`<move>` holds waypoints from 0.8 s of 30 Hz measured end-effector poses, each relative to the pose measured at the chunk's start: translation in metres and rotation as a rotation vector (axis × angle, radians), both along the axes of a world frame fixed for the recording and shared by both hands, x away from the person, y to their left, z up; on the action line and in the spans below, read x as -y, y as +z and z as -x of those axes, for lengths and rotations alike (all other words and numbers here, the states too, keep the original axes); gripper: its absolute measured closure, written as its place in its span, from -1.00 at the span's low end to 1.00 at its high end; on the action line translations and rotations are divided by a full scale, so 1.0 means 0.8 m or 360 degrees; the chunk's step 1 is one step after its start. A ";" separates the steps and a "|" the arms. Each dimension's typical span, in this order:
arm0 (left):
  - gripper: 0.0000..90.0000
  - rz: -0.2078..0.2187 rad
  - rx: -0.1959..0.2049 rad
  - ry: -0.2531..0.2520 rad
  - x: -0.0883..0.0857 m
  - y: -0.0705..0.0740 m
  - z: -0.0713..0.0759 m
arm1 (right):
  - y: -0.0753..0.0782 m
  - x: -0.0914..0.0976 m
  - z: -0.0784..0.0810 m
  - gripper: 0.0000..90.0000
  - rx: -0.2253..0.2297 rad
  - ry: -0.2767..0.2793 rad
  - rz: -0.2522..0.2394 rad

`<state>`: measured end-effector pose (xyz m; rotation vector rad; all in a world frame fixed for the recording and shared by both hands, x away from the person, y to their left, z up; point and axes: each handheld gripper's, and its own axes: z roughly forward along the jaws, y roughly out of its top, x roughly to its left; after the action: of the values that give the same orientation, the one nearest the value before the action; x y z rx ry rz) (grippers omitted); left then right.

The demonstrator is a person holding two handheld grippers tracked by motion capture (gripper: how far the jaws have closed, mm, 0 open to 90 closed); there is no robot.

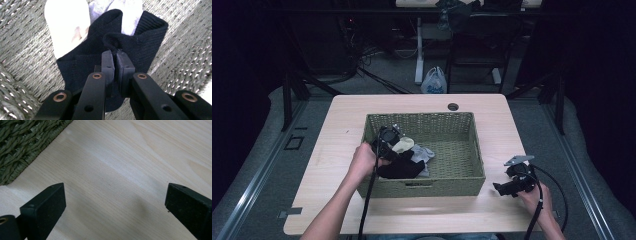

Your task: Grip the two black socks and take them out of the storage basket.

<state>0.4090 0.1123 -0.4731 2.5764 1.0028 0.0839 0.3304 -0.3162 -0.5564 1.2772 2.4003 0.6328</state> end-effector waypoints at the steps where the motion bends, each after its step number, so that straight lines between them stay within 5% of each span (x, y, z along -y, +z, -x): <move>1: 0.91 0.0015 0.0008 0.0008 -0.001 0.002 0.001 | 0.000 0.000 0.000 -0.94 0.0000 -0.0002 0.0009; 24: 0.90 0.0129 0.0136 -0.0054 -0.014 0.076 0.021 | 0.000 0.000 0.000 -0.94 0.0011 -0.0007 -0.0019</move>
<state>0.3925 0.1232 -0.4121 2.4932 0.9129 0.1401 0.3304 -0.3162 -0.5566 1.2827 2.3909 0.6506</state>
